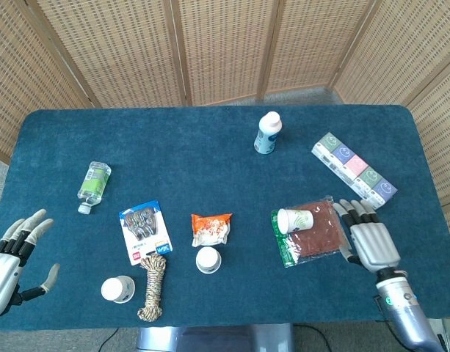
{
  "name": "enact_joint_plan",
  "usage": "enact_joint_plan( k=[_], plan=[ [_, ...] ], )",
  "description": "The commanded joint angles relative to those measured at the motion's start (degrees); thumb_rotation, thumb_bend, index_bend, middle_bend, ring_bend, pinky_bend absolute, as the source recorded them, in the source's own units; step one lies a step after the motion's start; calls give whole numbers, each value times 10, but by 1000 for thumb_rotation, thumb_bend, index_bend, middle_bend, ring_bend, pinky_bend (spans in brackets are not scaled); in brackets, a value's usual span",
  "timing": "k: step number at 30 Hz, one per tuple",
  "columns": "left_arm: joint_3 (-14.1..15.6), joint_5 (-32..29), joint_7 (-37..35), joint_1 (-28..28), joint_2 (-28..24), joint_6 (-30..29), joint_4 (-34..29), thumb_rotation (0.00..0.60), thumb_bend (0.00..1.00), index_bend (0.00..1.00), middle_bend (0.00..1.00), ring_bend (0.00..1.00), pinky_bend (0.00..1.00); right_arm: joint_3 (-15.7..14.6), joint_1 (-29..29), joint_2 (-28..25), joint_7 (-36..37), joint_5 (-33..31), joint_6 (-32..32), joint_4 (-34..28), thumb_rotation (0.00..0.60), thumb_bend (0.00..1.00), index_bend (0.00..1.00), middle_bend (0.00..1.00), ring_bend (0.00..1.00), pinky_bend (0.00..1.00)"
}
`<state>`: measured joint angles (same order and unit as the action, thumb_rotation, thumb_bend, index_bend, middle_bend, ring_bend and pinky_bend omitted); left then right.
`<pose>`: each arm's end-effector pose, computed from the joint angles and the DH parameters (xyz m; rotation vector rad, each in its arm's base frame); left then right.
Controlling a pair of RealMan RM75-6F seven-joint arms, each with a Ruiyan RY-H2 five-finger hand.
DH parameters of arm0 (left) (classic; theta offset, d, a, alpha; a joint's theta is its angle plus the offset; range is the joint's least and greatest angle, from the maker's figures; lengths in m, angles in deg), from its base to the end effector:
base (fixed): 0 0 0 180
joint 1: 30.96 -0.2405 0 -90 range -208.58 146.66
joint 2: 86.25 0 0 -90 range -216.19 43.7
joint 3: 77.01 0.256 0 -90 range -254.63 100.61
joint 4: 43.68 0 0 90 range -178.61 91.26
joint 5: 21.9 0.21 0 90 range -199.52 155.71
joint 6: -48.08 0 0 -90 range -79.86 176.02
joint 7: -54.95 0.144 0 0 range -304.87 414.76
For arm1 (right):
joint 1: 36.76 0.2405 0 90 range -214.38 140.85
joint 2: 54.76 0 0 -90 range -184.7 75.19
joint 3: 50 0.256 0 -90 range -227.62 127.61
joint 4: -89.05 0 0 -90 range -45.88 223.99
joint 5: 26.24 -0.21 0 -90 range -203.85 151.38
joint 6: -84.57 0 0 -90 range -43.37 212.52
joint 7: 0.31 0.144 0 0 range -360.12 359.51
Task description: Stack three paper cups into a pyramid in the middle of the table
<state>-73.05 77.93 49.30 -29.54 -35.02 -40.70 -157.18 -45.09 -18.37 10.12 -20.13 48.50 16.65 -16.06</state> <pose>-0.2346 0.1346 0.1815 -1.4727 -1.0869 -1.1404 -0.2439 -0.2401 0.1060 1.6525 -0.9415 0.7681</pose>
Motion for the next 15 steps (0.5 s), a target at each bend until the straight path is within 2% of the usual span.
enact_joint_plan(
  k=[1, 15],
  plan=[
    [-1, 1, 2, 2, -4, 1, -4, 366, 506, 62, 0, 0, 0, 16, 27, 27, -52, -41, 19, -17, 600, 395, 0, 0, 0, 0],
    [-8, -15, 17, 17, -8, 24, -19, 367, 506, 62, 0, 0, 0, 26, 97, 102, -200, -164, 41, -26, 600, 394, 0, 0, 0, 0]
  ],
)
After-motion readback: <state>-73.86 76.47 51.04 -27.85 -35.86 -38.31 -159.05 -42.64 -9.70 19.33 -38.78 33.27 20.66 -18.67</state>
